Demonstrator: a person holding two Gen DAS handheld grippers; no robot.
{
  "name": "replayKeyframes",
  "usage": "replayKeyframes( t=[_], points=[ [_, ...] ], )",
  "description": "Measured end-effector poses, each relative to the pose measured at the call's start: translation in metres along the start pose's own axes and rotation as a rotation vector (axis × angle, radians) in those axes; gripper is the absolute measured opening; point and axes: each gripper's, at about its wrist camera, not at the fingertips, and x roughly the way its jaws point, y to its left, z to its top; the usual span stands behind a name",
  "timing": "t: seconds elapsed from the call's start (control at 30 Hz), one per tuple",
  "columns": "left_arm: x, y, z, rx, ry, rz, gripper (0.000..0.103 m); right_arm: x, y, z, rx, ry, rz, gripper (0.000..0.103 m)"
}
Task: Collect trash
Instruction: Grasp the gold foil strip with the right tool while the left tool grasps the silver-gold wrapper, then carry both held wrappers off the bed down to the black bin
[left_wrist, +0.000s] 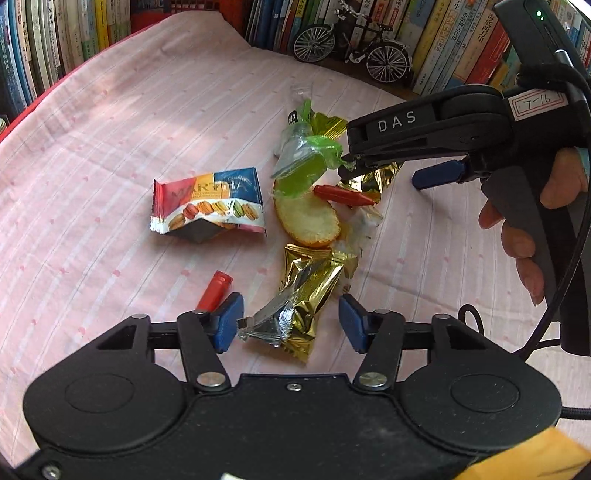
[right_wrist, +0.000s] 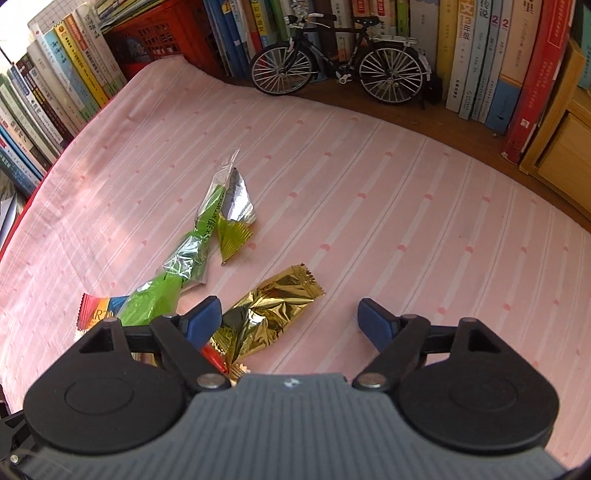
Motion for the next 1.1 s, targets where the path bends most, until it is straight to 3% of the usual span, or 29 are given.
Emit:
replayKeyframes(
  t=[0.07, 0.13, 0.23, 0.3, 0.33, 0.8, 1.1],
  points=[
    [-0.002, 0.0, -0.001, -0.012, 0.001, -0.004, 0.045, -0.001, 0.002, -0.001, -0.017, -0.003, 0.007, 0.088],
    [-0.005, 0.002, -0.002, -0.041, 0.0, -0.013, 0.032, -0.002, 0.001, -0.001, -0.015, -0.012, 0.029, 0.083],
    [-0.009, 0.006, -0.003, -0.078, 0.0, -0.029, 0.026, -0.006, -0.001, -0.002, -0.005, -0.019, 0.059, 0.059],
    [-0.014, 0.006, -0.002, -0.082, -0.012, -0.03, 0.026, -0.009, -0.002, -0.003, 0.009, -0.024, 0.079, 0.034],
    [-0.016, 0.006, -0.002, -0.077, -0.017, -0.026, 0.026, -0.011, -0.003, -0.004, 0.016, -0.028, 0.087, 0.029],
    [-0.054, 0.011, -0.004, -0.107, -0.063, -0.006, 0.025, -0.054, -0.015, -0.023, 0.095, -0.107, 0.106, 0.026],
    [-0.105, 0.017, -0.029, -0.116, -0.12, -0.008, 0.024, -0.105, 0.001, -0.066, 0.095, -0.146, 0.112, 0.026]
  ],
)
